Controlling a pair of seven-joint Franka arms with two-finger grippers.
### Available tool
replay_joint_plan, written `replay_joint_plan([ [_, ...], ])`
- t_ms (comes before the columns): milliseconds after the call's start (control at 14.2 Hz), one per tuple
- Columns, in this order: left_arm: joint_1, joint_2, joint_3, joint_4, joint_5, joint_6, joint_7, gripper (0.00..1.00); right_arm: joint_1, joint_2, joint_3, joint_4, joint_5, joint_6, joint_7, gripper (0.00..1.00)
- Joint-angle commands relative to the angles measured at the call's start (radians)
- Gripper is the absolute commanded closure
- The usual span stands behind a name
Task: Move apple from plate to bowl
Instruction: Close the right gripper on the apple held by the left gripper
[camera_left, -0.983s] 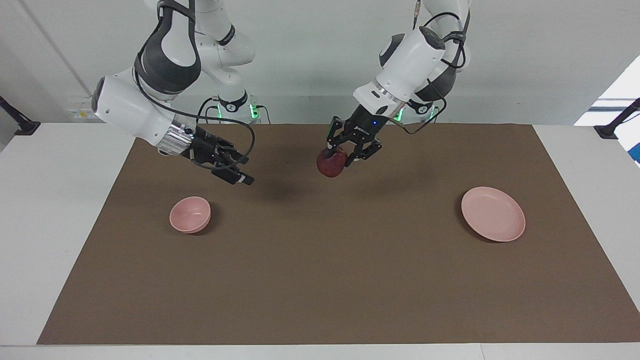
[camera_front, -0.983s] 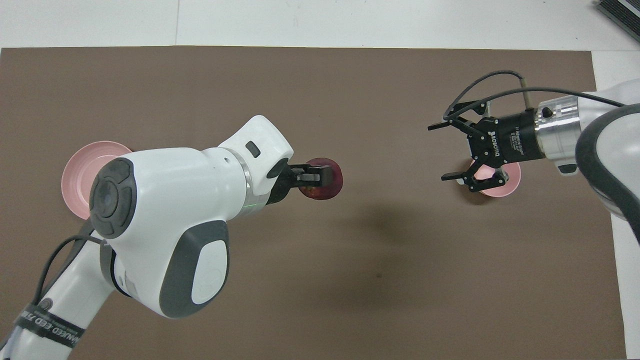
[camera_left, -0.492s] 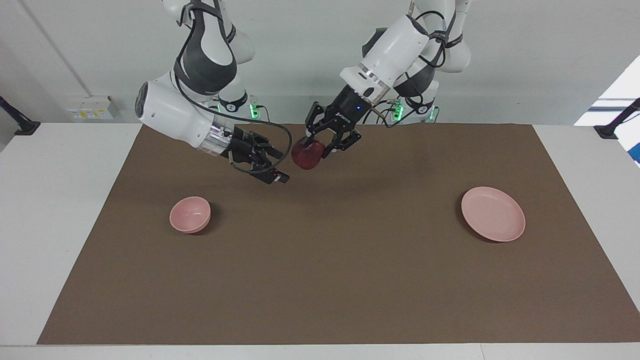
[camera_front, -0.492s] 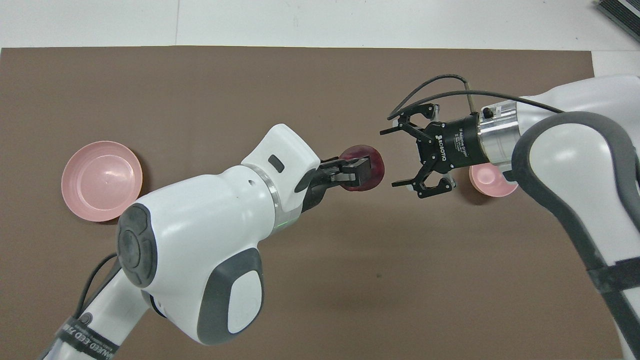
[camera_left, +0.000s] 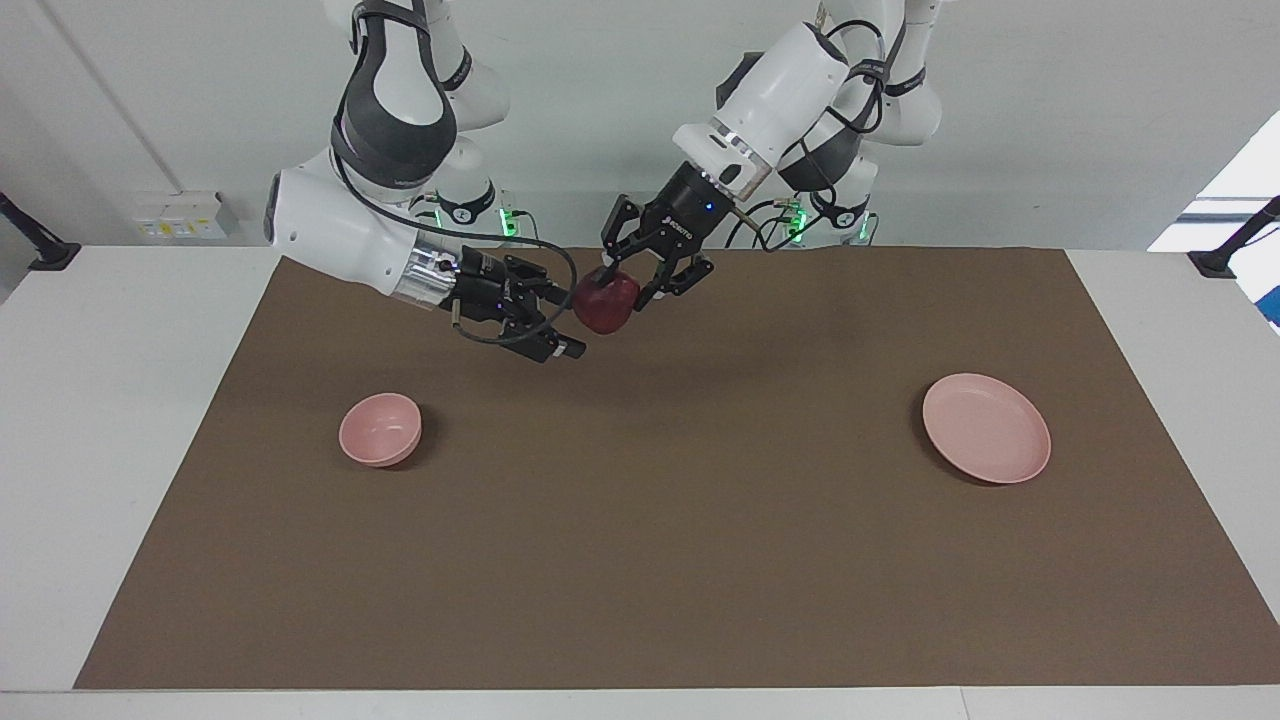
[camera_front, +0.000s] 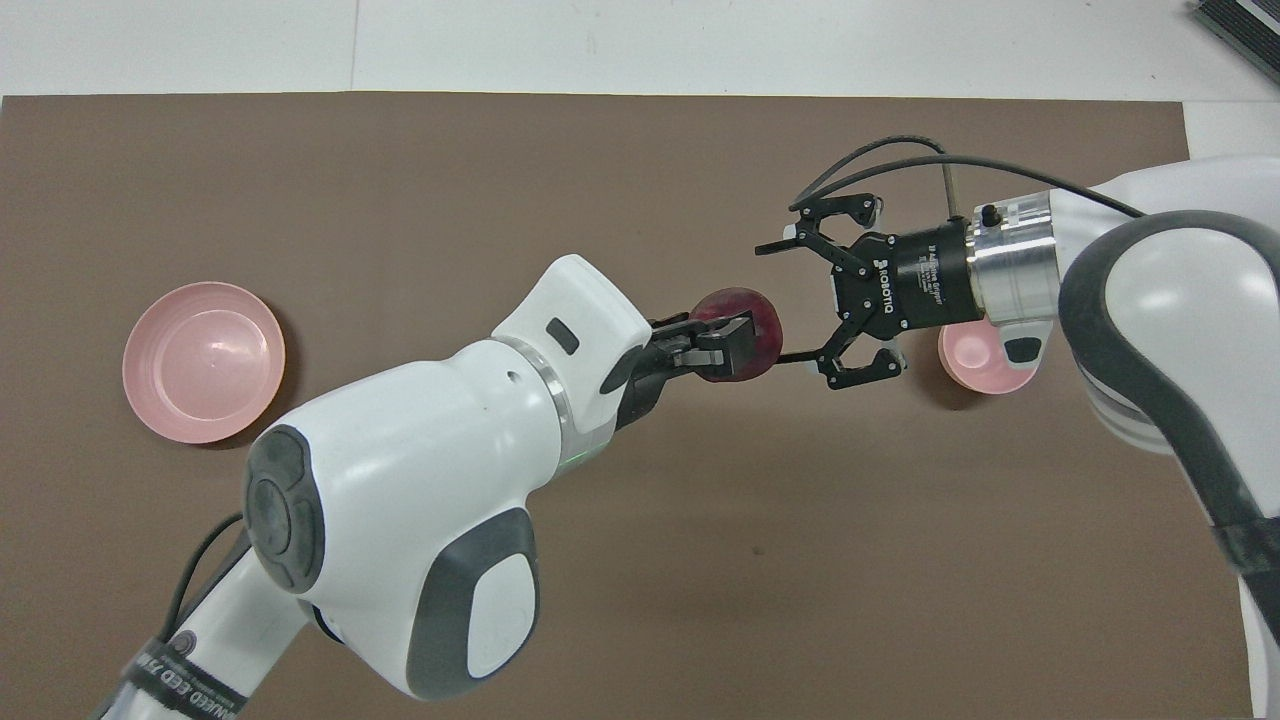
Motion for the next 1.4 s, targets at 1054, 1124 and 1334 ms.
replay_joint_plan([
  [1054, -0.02, 0.002, 0.004, 0.005, -0.018, -0.018, -0.018, 1.0, 0.037, -0.011, 0.012, -0.004, 0.091, -0.027, -0.025, 0.3],
  [1124, -0.02, 0.002, 0.004, 0.005, -0.018, -0.018, -0.016, 1.0, 0.036, -0.011, 0.012, -0.004, 0.086, -0.028, -0.026, 0.32],
  [1334, -0.018, 0.002, 0.006, 0.005, -0.018, -0.023, -0.016, 1.0, 0.033, -0.01, 0.012, -0.004, 0.077, -0.03, -0.035, 0.49],
])
